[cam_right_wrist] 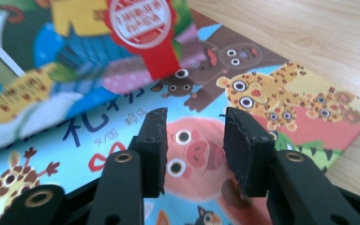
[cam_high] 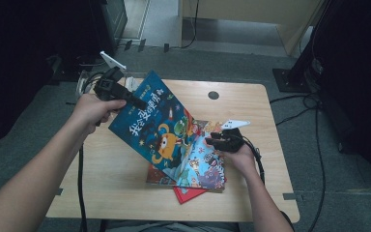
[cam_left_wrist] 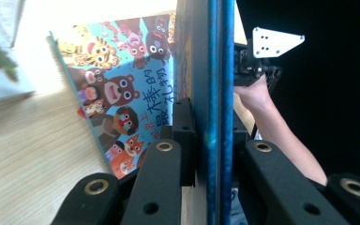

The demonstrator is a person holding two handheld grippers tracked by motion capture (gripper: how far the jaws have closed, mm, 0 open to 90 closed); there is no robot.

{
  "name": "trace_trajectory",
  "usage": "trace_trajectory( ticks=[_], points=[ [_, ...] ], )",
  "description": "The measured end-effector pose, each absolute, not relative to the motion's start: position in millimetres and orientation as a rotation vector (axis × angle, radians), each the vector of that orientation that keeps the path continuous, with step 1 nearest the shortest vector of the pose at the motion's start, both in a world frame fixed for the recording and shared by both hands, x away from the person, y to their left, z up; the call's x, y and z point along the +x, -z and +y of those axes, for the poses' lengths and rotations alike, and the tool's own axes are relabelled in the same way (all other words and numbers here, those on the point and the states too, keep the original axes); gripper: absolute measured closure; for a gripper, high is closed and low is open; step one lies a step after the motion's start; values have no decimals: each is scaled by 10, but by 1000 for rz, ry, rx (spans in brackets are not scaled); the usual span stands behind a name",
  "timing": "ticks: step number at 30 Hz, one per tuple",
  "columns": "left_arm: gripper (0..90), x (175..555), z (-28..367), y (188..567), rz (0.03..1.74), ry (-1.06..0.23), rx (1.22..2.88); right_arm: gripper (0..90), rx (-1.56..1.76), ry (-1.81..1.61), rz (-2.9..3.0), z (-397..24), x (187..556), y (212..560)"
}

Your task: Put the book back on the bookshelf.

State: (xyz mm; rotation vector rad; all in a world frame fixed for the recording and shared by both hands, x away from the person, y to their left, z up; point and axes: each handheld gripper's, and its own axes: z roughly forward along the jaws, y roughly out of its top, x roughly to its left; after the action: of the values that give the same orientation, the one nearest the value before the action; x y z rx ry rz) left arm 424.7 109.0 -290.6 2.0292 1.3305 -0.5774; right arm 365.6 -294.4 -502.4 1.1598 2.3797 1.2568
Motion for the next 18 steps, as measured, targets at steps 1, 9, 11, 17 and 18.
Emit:
trace_trajectory(
  ticks=[1,9,11,17,18],
  points=[
    [826,4226,1132,2890,1336,568,2019,580,1160,-1257,2380,-2936,3664,5023],
    [822,4032,1476,2786,1361,523,1987,564,1157,-1251,2384,-2887,3718,5032],
    [821,3976,1568,2774,1369,516,1974,564,1154,-1250,2389,-2869,3731,5035],
    [818,3776,1801,2703,1376,483,1969,566,1151,-1250,2391,-2828,3766,5036],
    [817,3749,1835,2694,1380,481,1970,568,1141,-1251,2389,-2822,3773,5040]
  ],
)
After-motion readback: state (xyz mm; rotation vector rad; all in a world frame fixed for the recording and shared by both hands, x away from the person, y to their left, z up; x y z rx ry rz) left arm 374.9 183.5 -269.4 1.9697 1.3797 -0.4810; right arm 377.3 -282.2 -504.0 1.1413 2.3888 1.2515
